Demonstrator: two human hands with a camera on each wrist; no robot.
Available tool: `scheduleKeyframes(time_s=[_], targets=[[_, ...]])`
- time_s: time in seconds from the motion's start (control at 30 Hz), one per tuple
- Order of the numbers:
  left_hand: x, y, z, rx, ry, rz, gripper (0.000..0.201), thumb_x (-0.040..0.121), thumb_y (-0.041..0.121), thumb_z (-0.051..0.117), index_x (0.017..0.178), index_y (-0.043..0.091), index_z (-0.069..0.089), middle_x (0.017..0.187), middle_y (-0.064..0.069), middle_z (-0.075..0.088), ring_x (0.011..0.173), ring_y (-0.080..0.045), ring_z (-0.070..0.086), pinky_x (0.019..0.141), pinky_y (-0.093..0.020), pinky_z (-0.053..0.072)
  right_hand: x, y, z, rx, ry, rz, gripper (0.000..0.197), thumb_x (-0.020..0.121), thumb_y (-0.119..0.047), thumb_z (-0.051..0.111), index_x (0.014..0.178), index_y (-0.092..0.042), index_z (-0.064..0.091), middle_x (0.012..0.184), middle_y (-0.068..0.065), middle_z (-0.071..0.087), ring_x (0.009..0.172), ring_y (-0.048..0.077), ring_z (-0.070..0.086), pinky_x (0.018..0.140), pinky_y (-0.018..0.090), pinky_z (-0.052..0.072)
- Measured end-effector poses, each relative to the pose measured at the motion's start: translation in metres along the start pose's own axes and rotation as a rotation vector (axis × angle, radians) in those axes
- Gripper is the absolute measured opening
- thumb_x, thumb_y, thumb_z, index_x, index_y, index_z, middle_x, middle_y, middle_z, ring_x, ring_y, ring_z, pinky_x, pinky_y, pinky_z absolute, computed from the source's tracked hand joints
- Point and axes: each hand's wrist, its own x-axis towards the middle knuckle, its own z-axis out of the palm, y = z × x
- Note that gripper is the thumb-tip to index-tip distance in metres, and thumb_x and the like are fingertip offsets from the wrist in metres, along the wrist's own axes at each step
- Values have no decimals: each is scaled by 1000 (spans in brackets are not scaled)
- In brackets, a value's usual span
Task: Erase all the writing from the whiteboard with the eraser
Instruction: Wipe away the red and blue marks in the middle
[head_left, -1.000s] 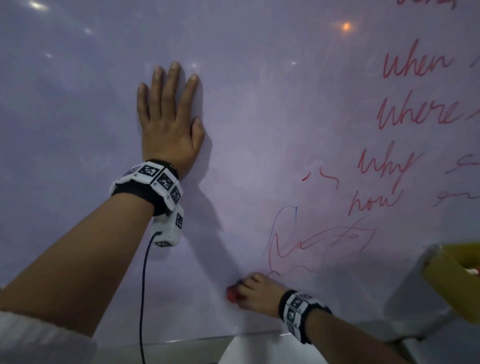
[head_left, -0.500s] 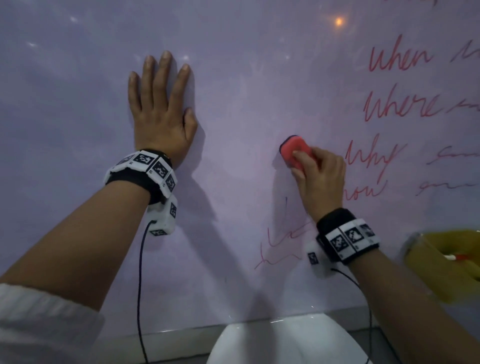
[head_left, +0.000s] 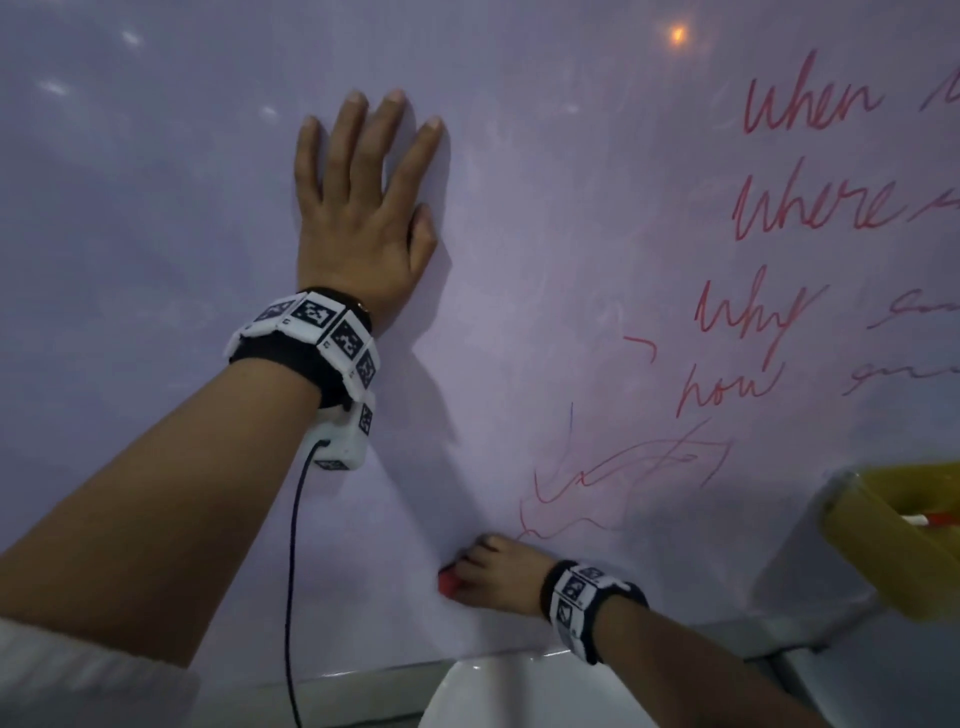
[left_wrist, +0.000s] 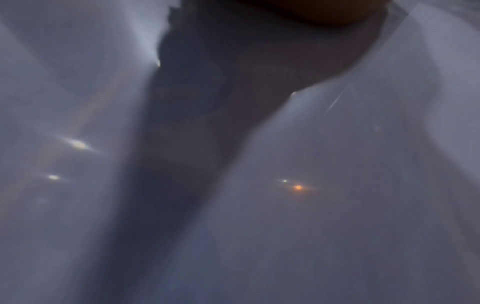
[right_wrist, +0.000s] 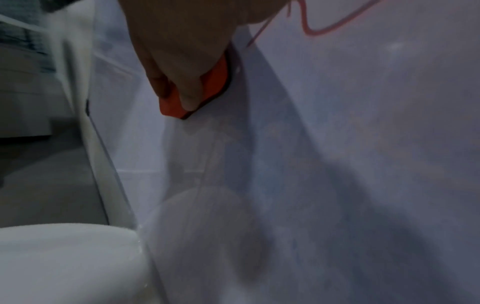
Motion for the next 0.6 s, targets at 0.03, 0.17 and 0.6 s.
scheduleKeyframes(time_s=[0.03,0.17,0.6], targets=[[1,0,1,-2,5,5,52,93,24,40,143,14,33,146,-19,37,135,-30,18,114,-41,-1,1,-1,2,42,-3,28,31,76,-15,62,104,-28,58,93,-10,62,78,14,52,70,27,41],[1,-1,2,13,29,12,51,93,23,42,142,14,35,144,-20,40,133,-30,19,113,-40,-1,-14,-23,15,99,-209,63,27,70,-24,71,95,-31,63,87,-10,56,80,14,46,71,27,35],[3,5,-4,17,-1,-18,53,93,22,42,144,16,33,147,-18,36,136,-32,20,115,-34,-10,-52,132,-193,-209,741,808,53,73,-15,74,117,-30,48,108,9,51,87,26,40,75,35,28]])
